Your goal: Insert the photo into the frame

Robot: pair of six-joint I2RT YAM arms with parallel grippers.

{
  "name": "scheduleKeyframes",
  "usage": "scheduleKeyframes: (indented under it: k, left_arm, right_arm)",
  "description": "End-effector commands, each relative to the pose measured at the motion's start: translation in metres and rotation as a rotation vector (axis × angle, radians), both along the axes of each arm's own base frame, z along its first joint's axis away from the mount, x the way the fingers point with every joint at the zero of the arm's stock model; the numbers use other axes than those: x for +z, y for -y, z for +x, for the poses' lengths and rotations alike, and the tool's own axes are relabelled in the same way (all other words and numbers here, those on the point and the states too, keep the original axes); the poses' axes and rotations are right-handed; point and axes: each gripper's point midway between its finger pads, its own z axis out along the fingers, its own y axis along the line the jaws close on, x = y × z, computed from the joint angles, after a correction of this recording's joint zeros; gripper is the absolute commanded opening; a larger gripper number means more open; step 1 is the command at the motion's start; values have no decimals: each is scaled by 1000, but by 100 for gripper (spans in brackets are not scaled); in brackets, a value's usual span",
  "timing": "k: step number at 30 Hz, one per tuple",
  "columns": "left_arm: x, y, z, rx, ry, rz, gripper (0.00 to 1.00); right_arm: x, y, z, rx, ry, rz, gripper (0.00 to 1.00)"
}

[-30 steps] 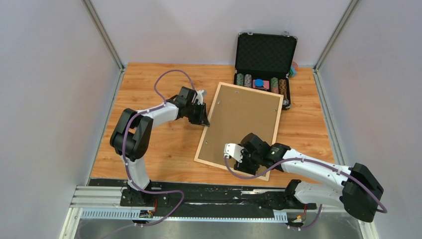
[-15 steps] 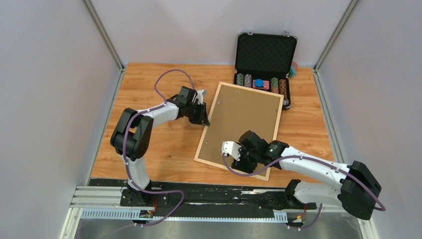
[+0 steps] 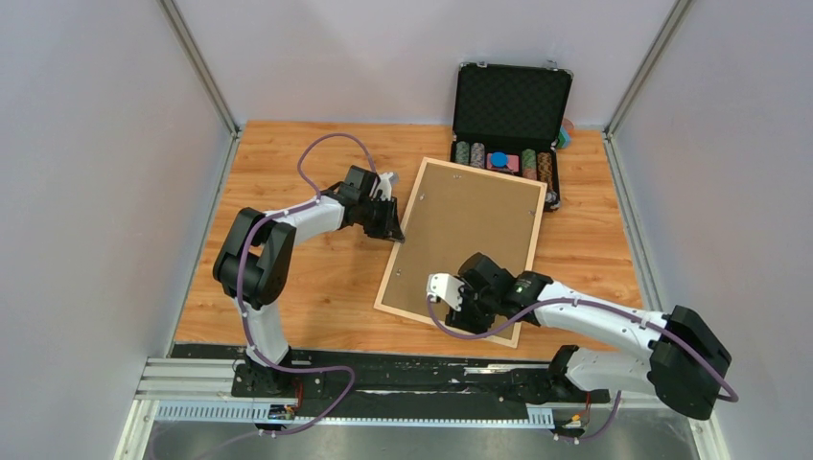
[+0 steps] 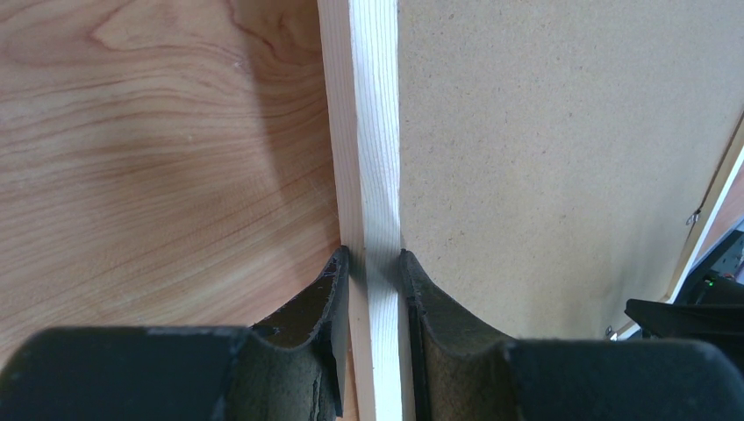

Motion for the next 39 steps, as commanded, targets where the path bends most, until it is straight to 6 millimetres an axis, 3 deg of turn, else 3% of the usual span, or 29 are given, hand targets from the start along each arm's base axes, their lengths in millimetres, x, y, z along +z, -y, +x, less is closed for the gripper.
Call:
scheduleKeyframes:
  k: [1, 15, 31, 39]
  left_arm:
    - [9, 7, 13, -13, 53, -17, 0]
    - [8, 6, 14, -12, 57, -12, 0]
    - [8, 6, 13, -13, 56, -12, 0]
    - [8, 6, 13, -12, 57, -10, 0]
  right_arm:
    - [-3, -8, 3, -7, 14, 23, 58]
    - [-14, 8, 8, -9, 73, -42, 57]
    - [-11, 21, 20, -12, 159, -91, 54]
    - [-12, 26, 17, -6, 153, -106, 53]
